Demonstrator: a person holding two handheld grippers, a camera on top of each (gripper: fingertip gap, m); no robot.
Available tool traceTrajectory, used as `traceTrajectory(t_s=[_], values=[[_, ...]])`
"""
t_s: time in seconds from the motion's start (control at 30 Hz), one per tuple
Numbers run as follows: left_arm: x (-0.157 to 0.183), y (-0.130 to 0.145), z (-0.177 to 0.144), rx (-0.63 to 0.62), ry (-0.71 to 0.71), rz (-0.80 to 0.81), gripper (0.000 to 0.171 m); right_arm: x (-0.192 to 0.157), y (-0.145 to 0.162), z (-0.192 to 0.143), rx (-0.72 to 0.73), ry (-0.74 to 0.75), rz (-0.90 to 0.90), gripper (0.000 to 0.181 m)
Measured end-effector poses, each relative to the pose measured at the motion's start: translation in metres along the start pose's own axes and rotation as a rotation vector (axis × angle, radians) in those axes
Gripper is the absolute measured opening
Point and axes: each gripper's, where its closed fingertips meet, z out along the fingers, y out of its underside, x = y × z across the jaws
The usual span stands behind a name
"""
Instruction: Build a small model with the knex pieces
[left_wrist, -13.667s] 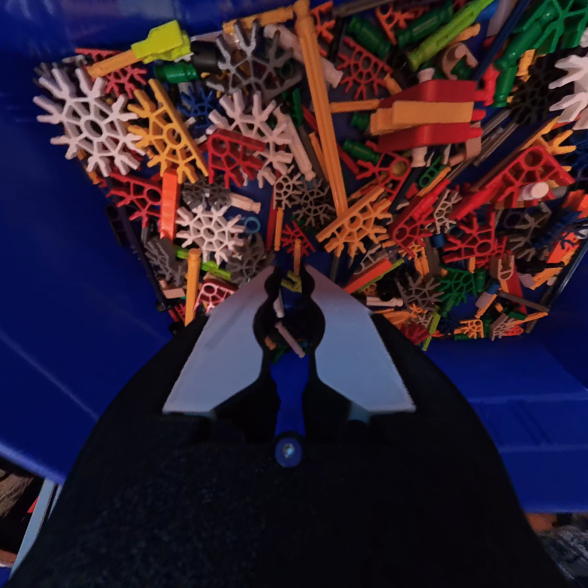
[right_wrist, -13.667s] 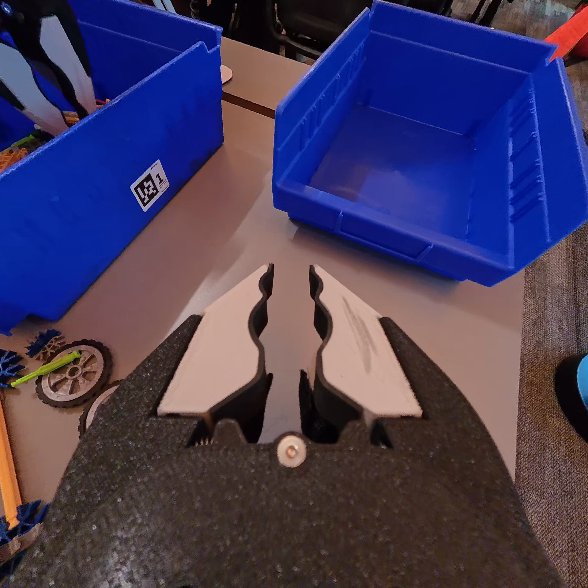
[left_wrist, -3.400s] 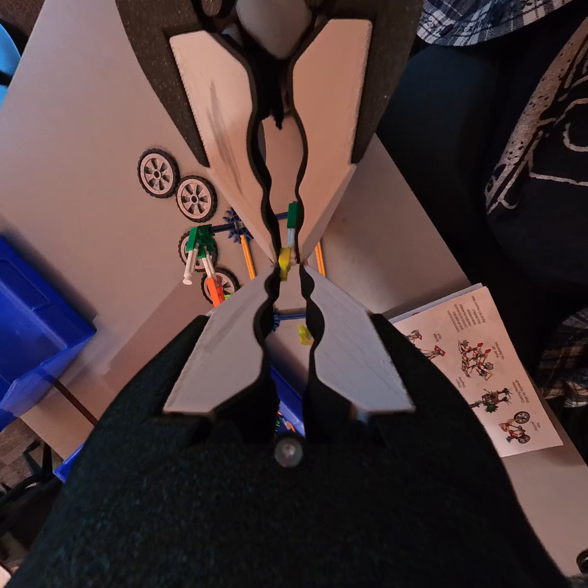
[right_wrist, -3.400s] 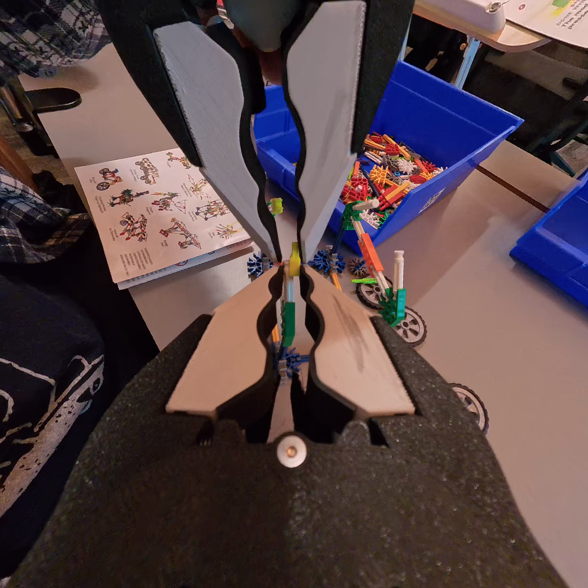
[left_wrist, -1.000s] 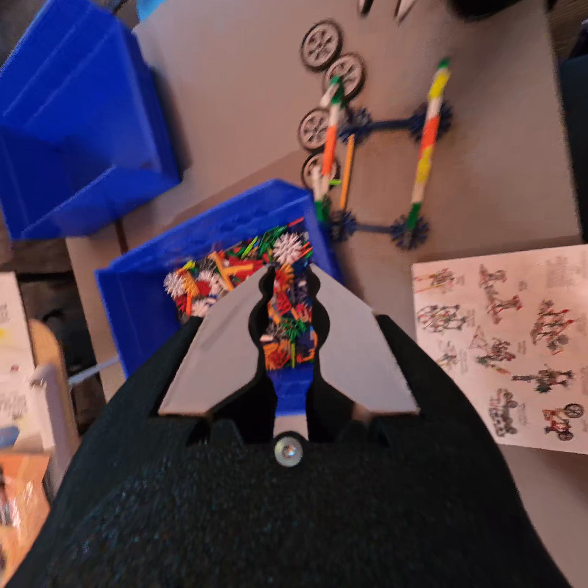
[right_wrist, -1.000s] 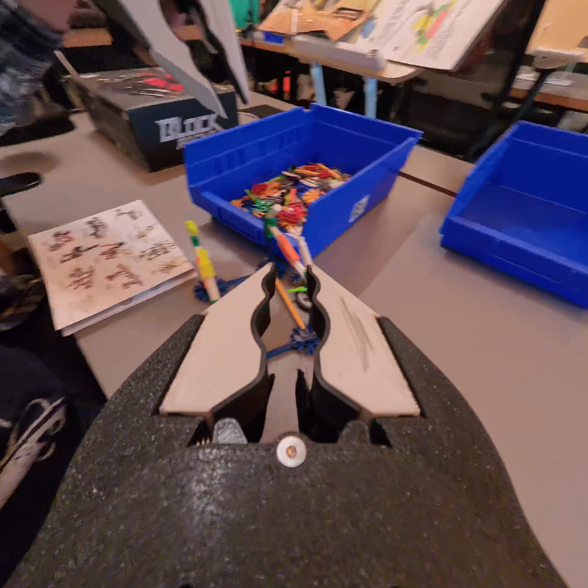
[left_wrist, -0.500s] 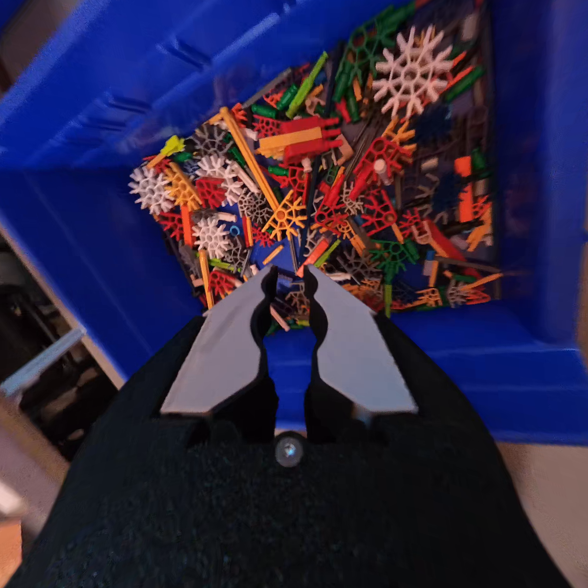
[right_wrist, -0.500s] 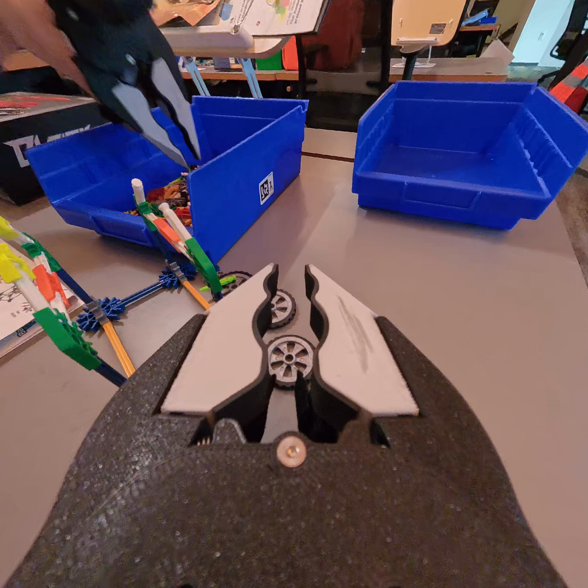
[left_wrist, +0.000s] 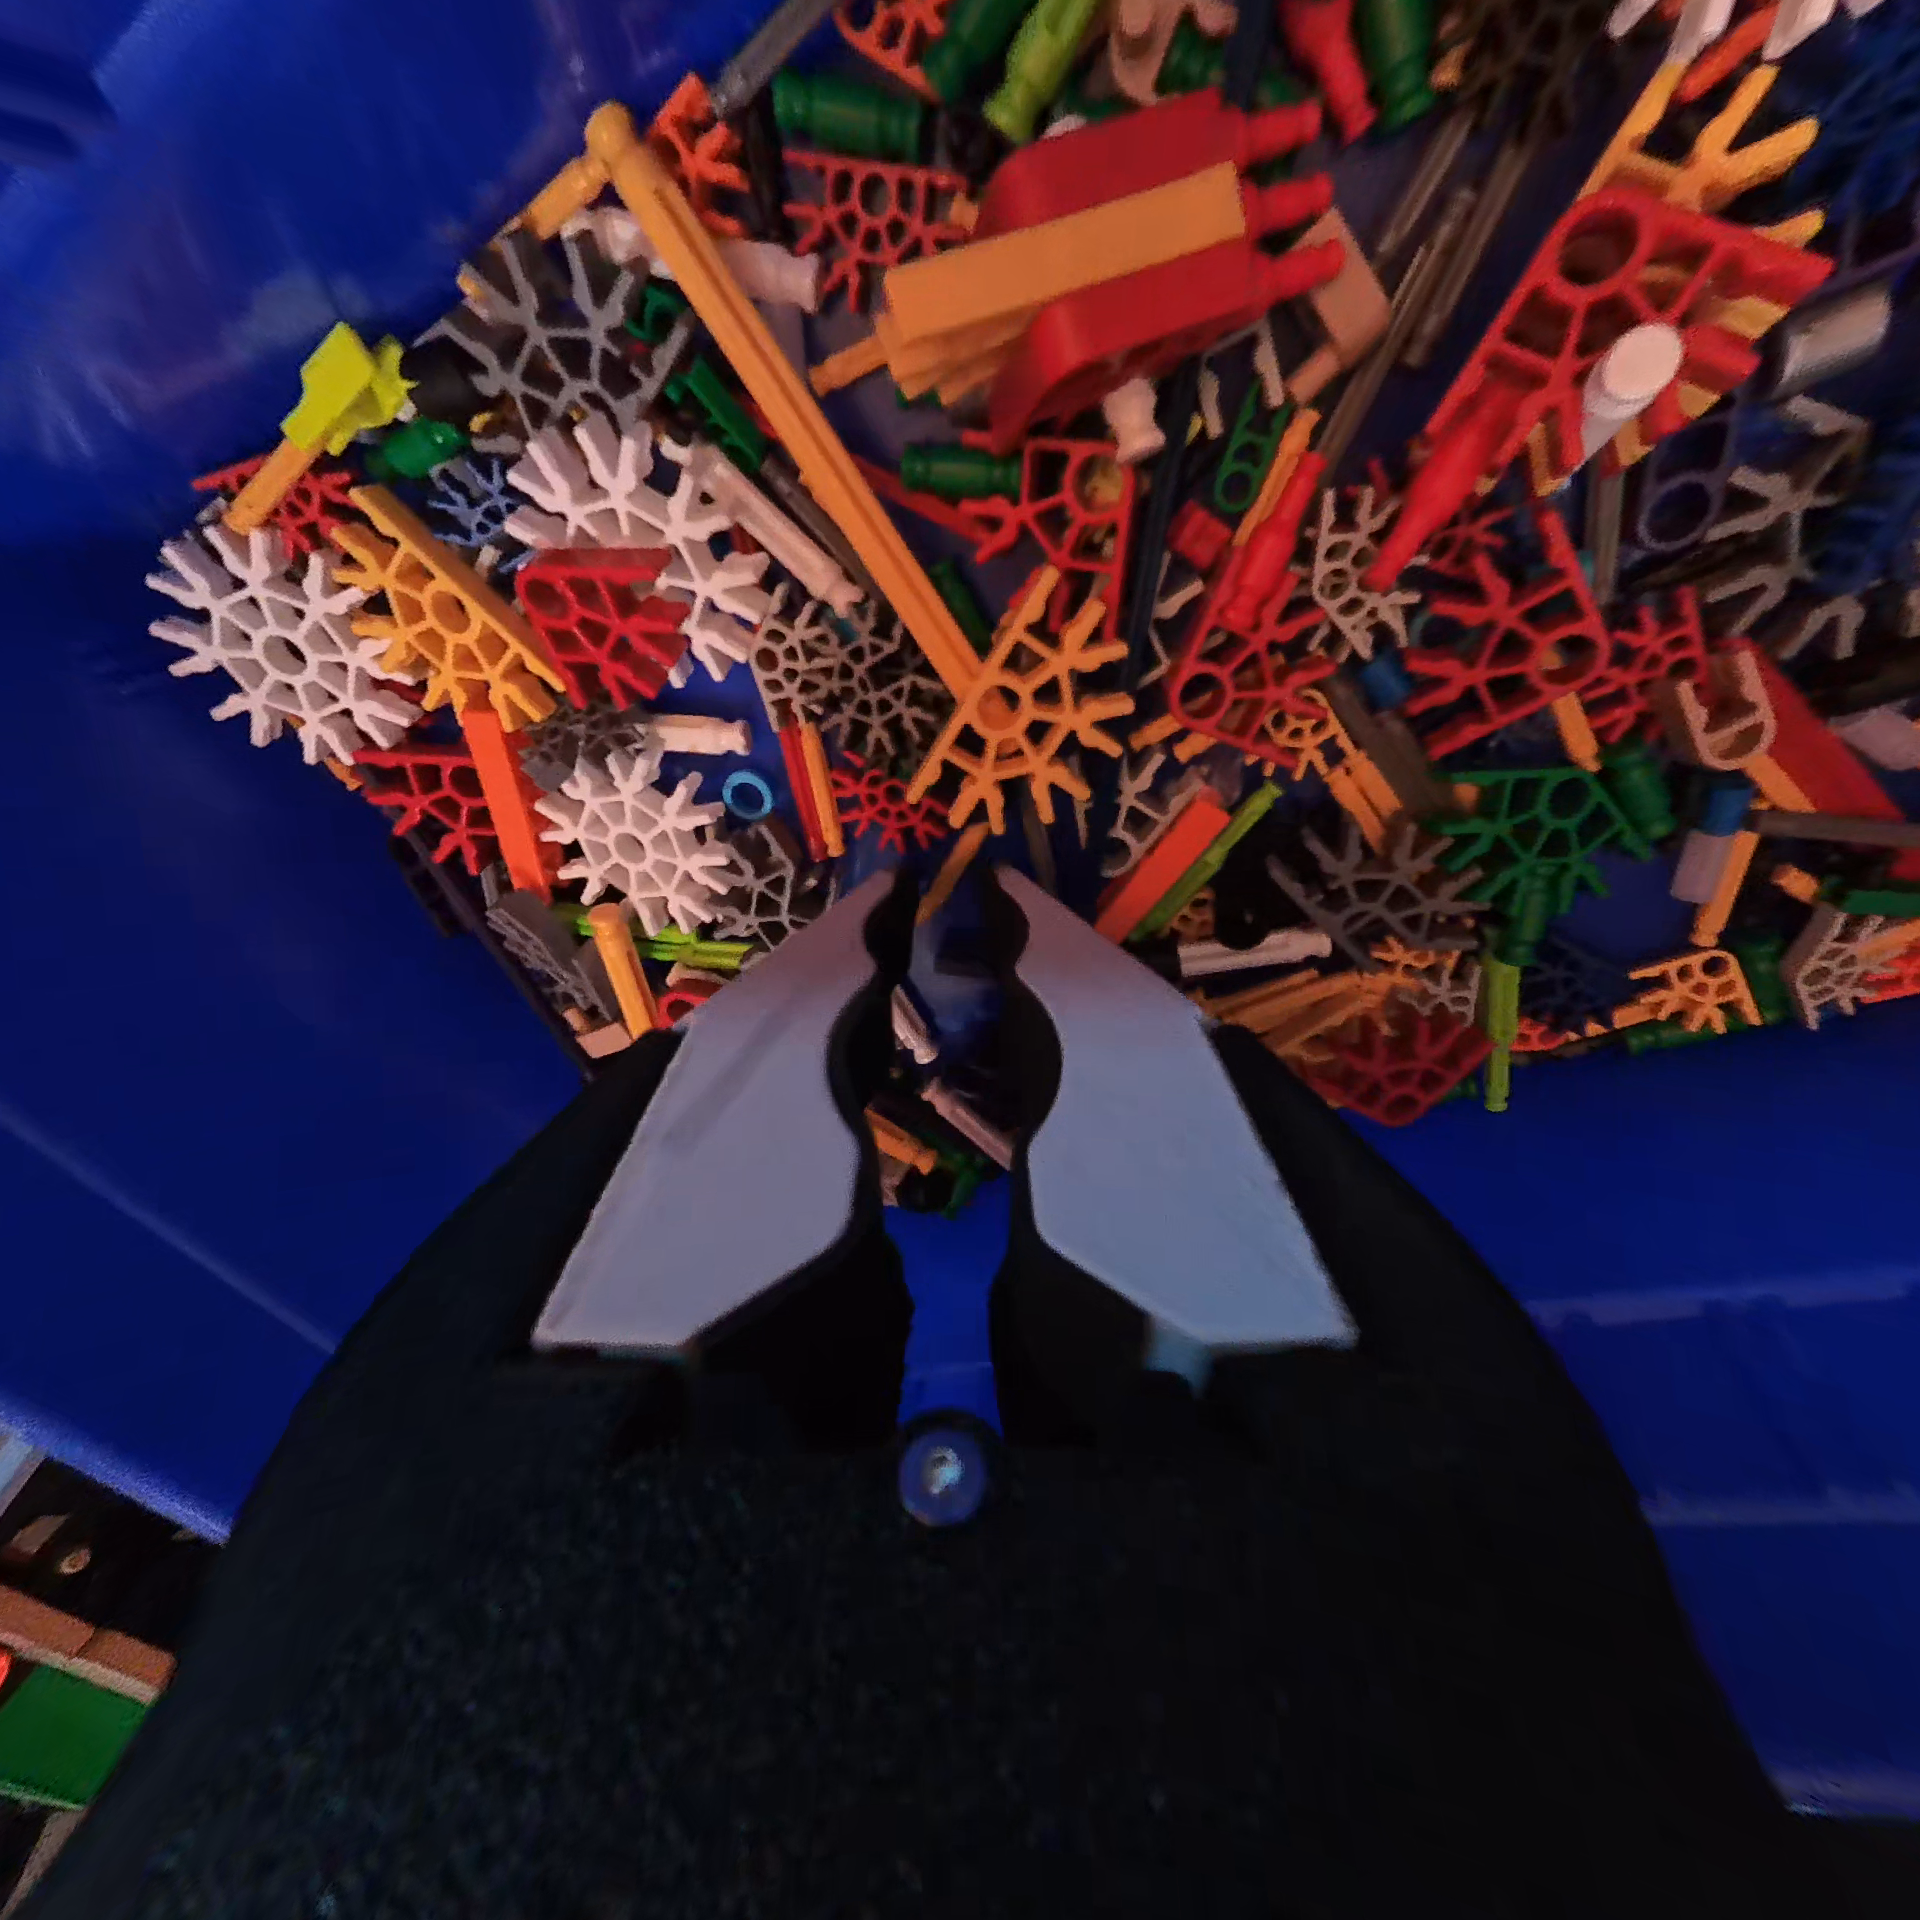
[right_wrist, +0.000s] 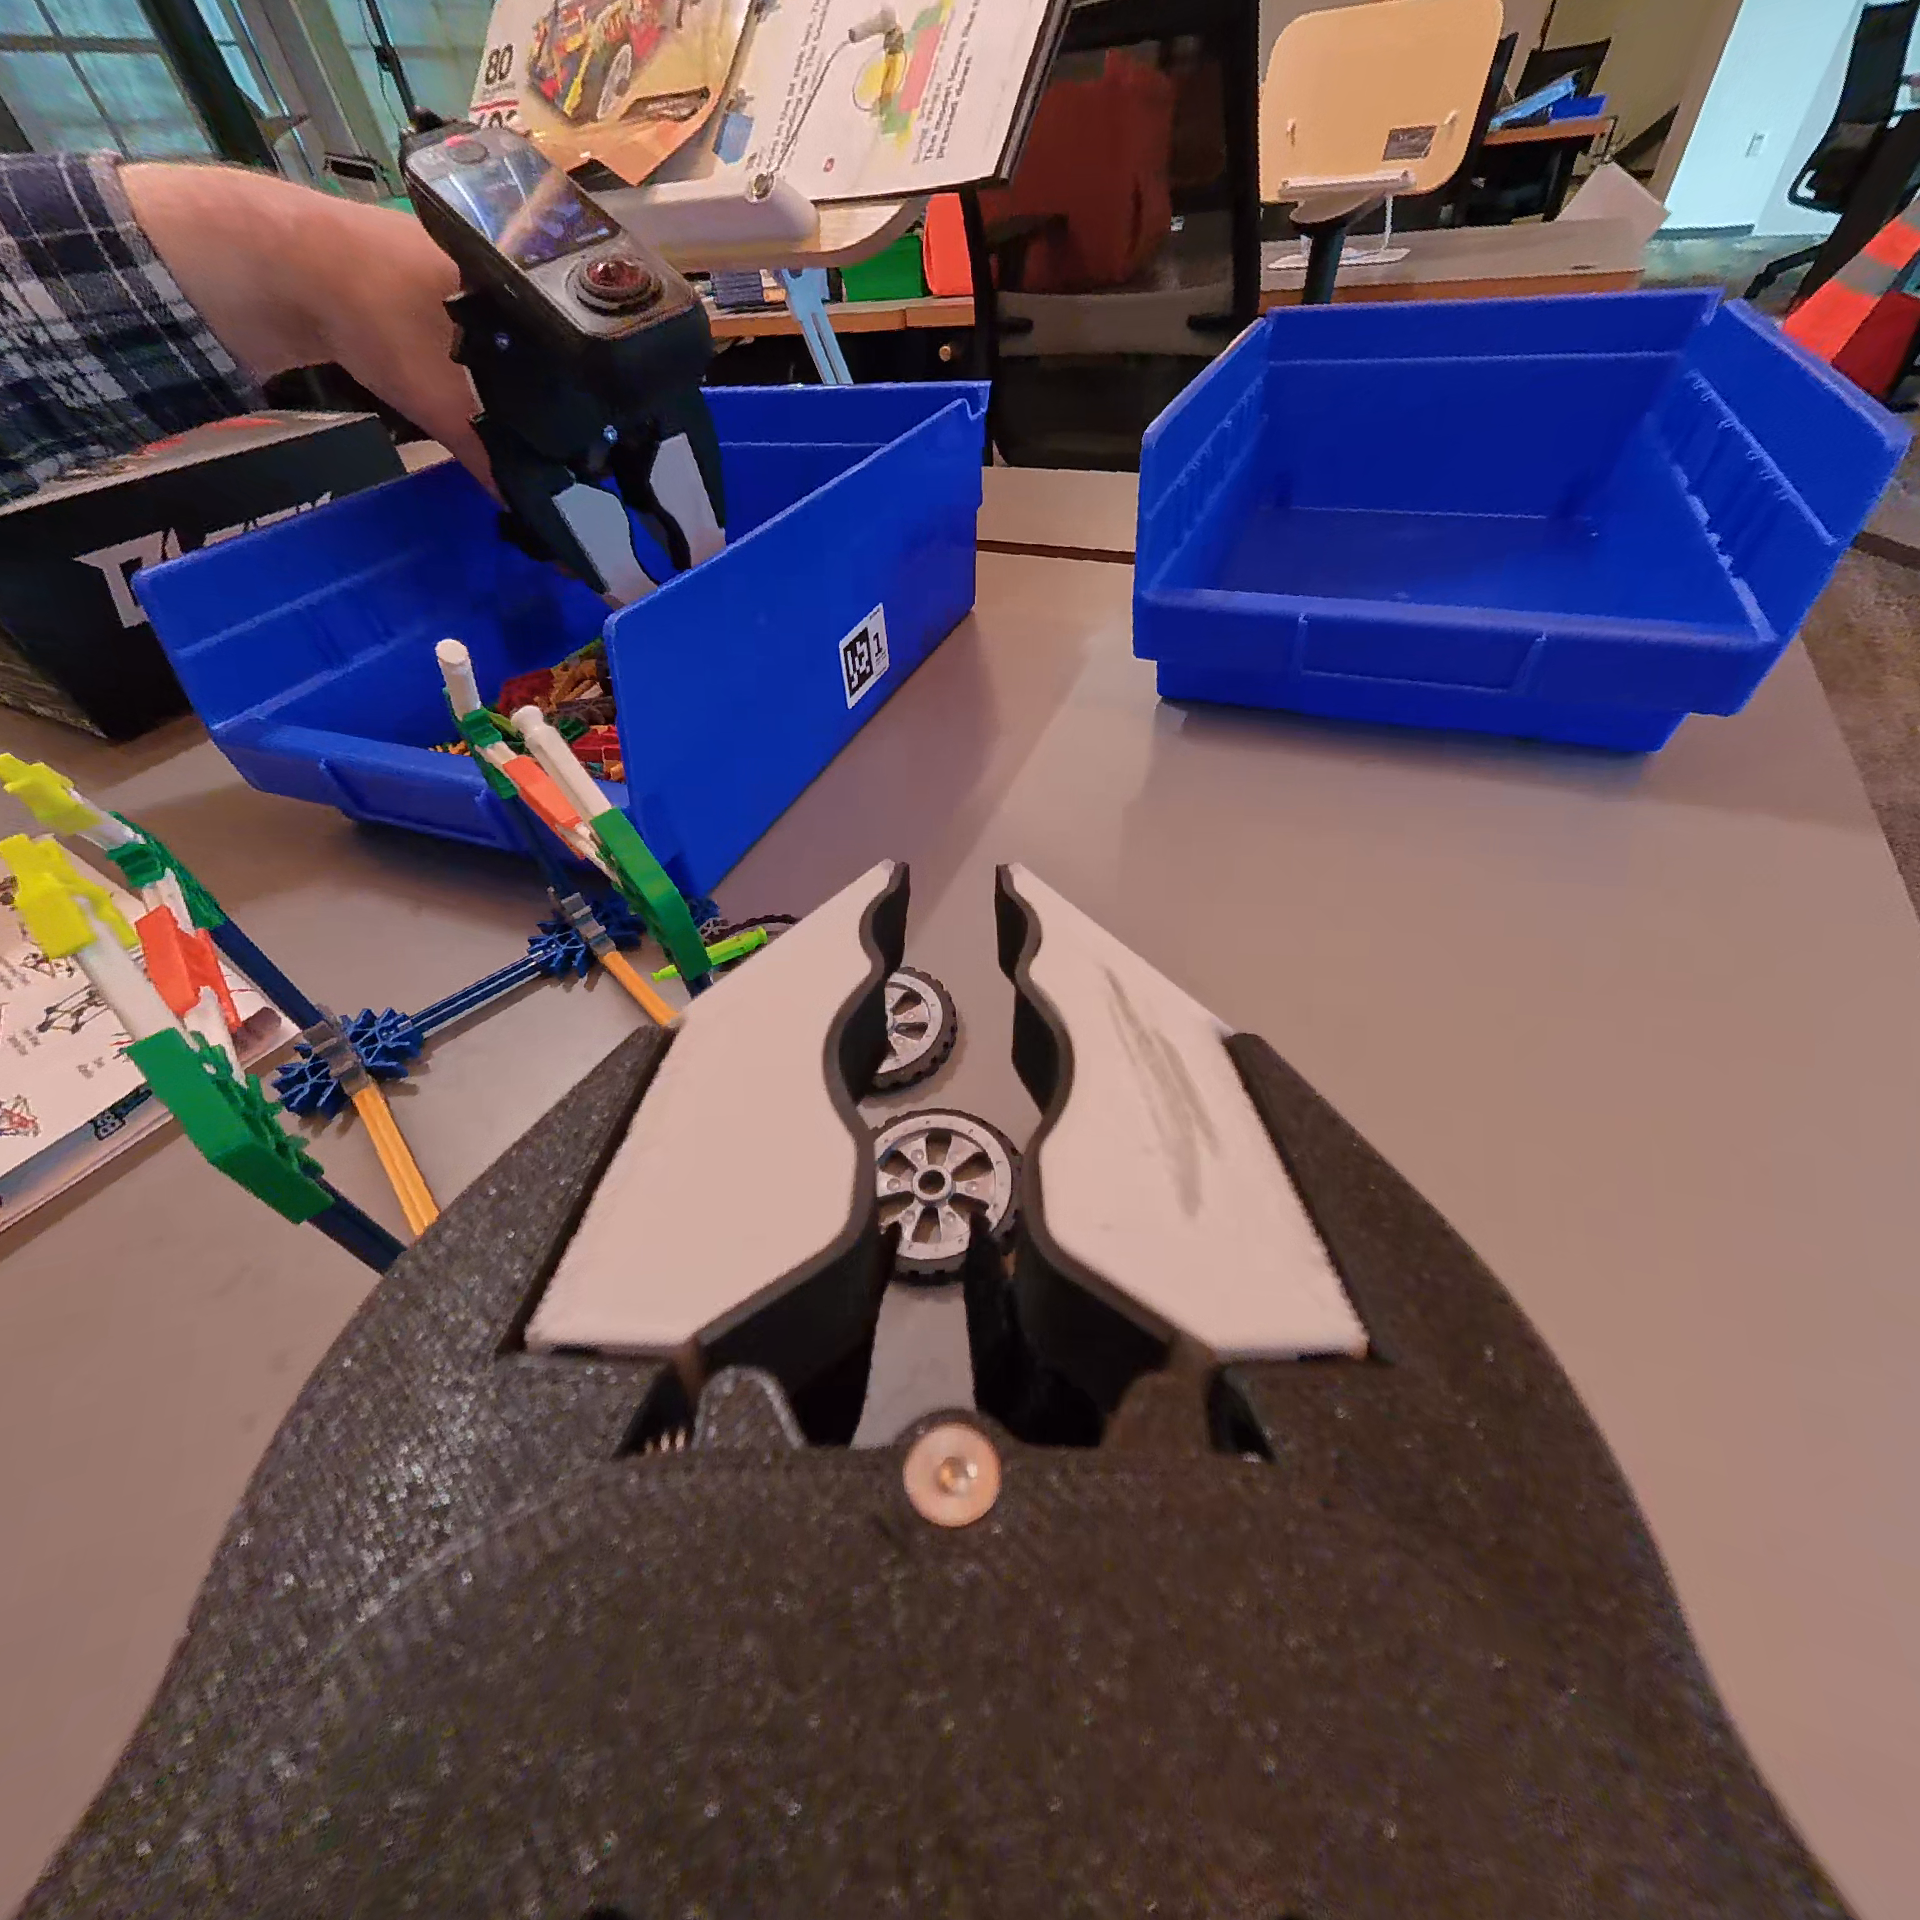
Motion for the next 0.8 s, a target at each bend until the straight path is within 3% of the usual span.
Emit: traceTrajectory(t_s=[0.07, 0.4, 0.53, 0.8], values=[[0.002, 0.0, 0.001, -0.005, 0.003, 0.016, 0.003, 0.001, -0.001, 0.0, 0.005, 0.0, 0.006, 0.016], [0.0, 0.0, -0.008, -0.006, -0.081, 0.031, 0.001, 0.001, -0.001, 0.0, 0.004, 0.002, 0.005, 0.016], [-0.002, 0.0, -0.029, 0.027, -0.146, 0.015, 0.001, 0.001, -0.001, 0.0, 0.004, 0.0, 0.007, 0.016], [0.009, -0.025, -0.087, 0.211, -0.321, -0.012, 0.001, 0.004, -0.001, 0.001, -0.009, -0.002, 0.017, 0.016]])
